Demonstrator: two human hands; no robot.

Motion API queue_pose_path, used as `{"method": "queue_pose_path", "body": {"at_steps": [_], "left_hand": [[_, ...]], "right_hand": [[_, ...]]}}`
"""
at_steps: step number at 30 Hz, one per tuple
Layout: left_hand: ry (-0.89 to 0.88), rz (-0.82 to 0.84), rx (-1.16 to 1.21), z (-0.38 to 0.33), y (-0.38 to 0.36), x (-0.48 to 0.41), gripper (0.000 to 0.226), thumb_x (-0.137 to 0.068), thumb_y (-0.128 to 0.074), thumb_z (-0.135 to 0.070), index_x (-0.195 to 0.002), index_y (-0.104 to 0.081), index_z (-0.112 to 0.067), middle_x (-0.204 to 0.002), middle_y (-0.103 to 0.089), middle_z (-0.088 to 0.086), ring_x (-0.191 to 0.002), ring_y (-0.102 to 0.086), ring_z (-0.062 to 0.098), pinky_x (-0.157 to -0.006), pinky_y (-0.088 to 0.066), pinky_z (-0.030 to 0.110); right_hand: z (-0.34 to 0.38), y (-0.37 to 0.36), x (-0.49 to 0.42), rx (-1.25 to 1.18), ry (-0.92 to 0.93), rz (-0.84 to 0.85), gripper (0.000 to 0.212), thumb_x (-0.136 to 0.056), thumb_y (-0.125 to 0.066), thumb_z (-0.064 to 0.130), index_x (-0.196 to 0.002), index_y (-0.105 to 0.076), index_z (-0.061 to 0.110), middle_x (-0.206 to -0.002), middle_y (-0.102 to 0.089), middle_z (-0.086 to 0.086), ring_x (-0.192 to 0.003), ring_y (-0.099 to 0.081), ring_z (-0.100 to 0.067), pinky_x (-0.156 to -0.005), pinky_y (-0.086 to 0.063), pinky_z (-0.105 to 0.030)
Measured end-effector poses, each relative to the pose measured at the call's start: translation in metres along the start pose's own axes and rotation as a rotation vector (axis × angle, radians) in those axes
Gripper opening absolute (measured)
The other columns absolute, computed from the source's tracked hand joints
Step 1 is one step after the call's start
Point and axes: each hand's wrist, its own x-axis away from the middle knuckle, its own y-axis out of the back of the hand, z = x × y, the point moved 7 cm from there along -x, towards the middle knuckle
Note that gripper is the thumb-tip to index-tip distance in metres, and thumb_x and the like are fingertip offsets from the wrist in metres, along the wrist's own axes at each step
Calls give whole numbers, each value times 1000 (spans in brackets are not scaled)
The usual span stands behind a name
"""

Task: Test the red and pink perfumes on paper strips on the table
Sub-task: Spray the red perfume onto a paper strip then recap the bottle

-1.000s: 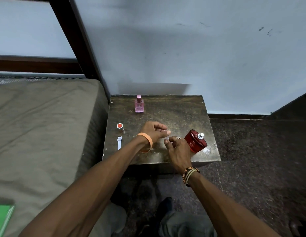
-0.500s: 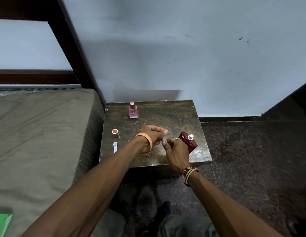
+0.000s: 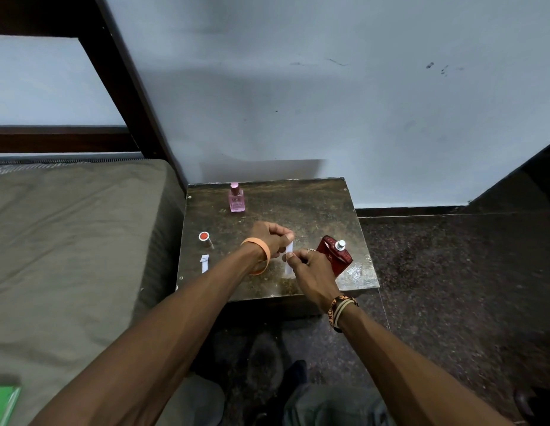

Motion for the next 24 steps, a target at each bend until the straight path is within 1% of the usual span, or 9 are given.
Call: {"method": "queue_pose_path", "body": {"at_steps": [2, 5, 8, 11, 14, 16, 18, 21, 24], "left_hand": [[-33, -10, -38, -4, 1, -1, 10, -87, -65, -9, -77, -65, -12, -71, -62, 2, -67, -56, 15, -58, -50, 26], [-100, -46, -65, -11, 4, -4, 16, -88, -64, -10, -73, -62, -14, -70, -61, 4, -71, -57, 20, -59, -49, 27], [-108, -48, -69, -12, 4, -5, 17, -87, -65, -9, -71, -63, -15, -67, -61, 3, -65, -54, 17, -58, -48, 28], [-122, -44, -88, -12, 1, -6, 12, -86, -65, -8, -75, -65, -12, -70, -62, 2, -64, -54, 13, -56, -48, 24], [-119, -56, -91, -8, -2, -10, 10, -84, -68, -10, -75, -67, -13, -69, -63, 1, -67, -58, 16, -57, -49, 26], [-100, -53, -94, -3, -4, -12, 14, -84, -69, -11, -71, -66, -16, -67, -63, 1, -68, -59, 18, -59, -50, 28], [-83, -48, -95, 1, -6, -15, 16, -83, -69, -12, -69, -67, -18, -65, -63, 1, -66, -59, 17, -64, -54, 33], [-67, -47, -80, 3, -8, -16, 16, -82, -70, -12, -68, -67, -18, -66, -63, -1, -63, -58, 14, -68, -56, 34], [-42, -39, -67, 4, -9, -15, 14, -82, -71, -14, -69, -67, -17, -70, -65, 1, -64, -58, 15, -73, -57, 37]], "right_hand": [[4, 2, 0, 62, 7, -10, 38, -98, -52, 32, -70, -64, 10, -62, -61, -6, -55, -49, -13, -57, -39, -34], [17, 19, 5, 241, 93, -202, 41, -101, -47, 33, -61, -52, 22, -54, -49, 5, -49, -43, -7, -51, -29, -25], [34, 46, 14, 232, 216, -435, 21, -98, -52, 25, -97, -71, 17, -67, -53, 0, -55, -42, -8, -53, -31, -21], [31, 74, 13, 226, 222, -530, 36, -86, -63, 16, -122, -61, 16, -99, -49, -1, -76, -50, -11, -65, -47, -25], [8, 87, 6, 350, 117, -451, 71, -74, -75, 35, -137, -47, 19, -130, -44, -5, -116, -49, -23, -97, -47, -44], [-14, 84, -1, 412, 22, -318, 91, -68, -82, 44, -144, -39, 19, -145, -38, -8, -129, -42, -26, -106, -42, -48], [-35, 74, -2, 386, -35, -211, 99, -65, -87, 42, -147, -36, 18, -148, -38, -7, -131, -43, -26, -105, -45, -47], [-51, 64, 2, 364, -25, -202, 73, -75, -81, 33, -137, -45, 18, -123, -61, -7, -113, -59, -25, -92, -52, -41], [-52, 66, 5, 266, -45, -266, 47, -87, -70, 24, -131, -55, 18, -115, -67, -6, -104, -62, -25, -87, -50, -38]]}}
